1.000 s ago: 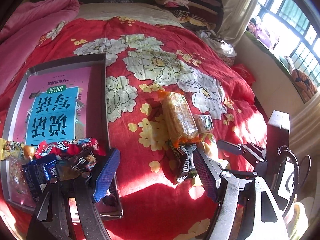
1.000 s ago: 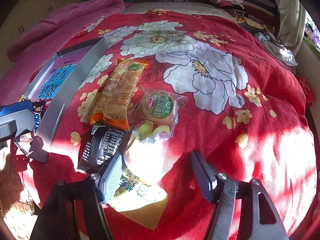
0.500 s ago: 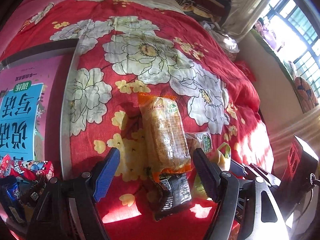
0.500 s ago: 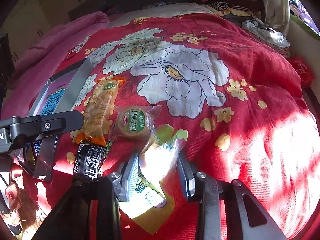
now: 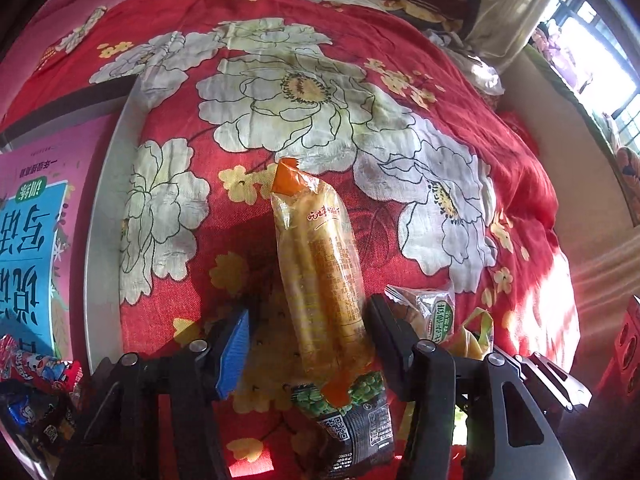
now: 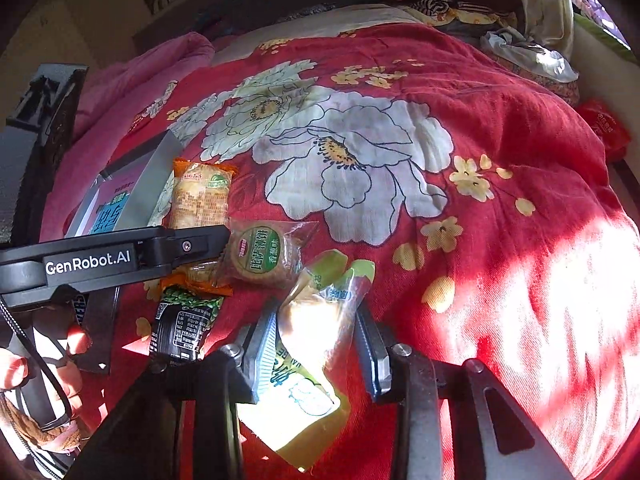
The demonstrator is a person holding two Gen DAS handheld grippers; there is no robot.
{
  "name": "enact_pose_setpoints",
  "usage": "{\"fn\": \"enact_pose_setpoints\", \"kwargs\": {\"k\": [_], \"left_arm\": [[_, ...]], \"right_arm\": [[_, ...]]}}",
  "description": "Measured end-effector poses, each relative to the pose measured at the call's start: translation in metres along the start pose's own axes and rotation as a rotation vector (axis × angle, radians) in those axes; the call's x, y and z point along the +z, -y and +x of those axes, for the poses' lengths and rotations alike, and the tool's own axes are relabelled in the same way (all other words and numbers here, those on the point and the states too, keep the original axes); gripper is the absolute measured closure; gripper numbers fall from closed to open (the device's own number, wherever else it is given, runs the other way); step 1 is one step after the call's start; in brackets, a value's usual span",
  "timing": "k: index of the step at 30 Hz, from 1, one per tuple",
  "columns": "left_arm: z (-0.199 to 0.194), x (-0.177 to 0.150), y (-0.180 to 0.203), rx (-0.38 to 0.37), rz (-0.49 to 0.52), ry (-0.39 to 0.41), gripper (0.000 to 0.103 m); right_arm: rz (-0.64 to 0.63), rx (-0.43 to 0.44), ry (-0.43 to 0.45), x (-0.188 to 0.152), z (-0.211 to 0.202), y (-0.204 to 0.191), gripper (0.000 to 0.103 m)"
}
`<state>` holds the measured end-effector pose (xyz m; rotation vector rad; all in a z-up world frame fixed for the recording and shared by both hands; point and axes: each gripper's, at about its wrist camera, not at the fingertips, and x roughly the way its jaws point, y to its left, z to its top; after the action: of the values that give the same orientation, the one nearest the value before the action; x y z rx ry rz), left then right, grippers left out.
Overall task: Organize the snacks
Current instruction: 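Grasp the orange-capped bread stick bag with the left tool while the right tool grasps the yellow-green bag, then carry the bread stick bag and yellow-green bag over the metal tray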
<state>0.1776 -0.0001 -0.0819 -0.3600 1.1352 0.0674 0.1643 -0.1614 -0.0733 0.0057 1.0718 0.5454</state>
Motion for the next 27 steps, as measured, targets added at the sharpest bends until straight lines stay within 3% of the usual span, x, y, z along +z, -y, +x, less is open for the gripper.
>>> {"fn": "enact_pose_setpoints", "kwargs": {"k": [2, 3, 12, 23, 27], "left_arm": [[-0.001, 0.002, -0.003, -0.031, -0.007, 0.006, 0.072], [-0.002, 0.002, -0.004, -0.043, -0.007, 0.008, 0.075], [-0.027, -0.008, -0.021, -0.139, -0.037, 0.054, 0.08], [-0.079, -0.028, -0.039, -0.157, -0.032, 0.126, 0.08], [-0.09, -0.032, -0.051, -0.149, -0.037, 0.136, 0.08]], "right_arm": [[0.005, 0.009, 0.001, 0.001, 0.0, 0.001, 0.067], [0.01, 0.015, 0.003, 0.001, 0.0, 0.001, 0.067], [0.061, 0.069, 0.041, 0.004, -0.011, 0.008, 0.068], [0.096, 0.169, 0.115, 0.008, -0.03, 0.007, 0.069], [0.055, 0.14, 0.107, 0.008, -0.028, -0.002, 0.069]]}}
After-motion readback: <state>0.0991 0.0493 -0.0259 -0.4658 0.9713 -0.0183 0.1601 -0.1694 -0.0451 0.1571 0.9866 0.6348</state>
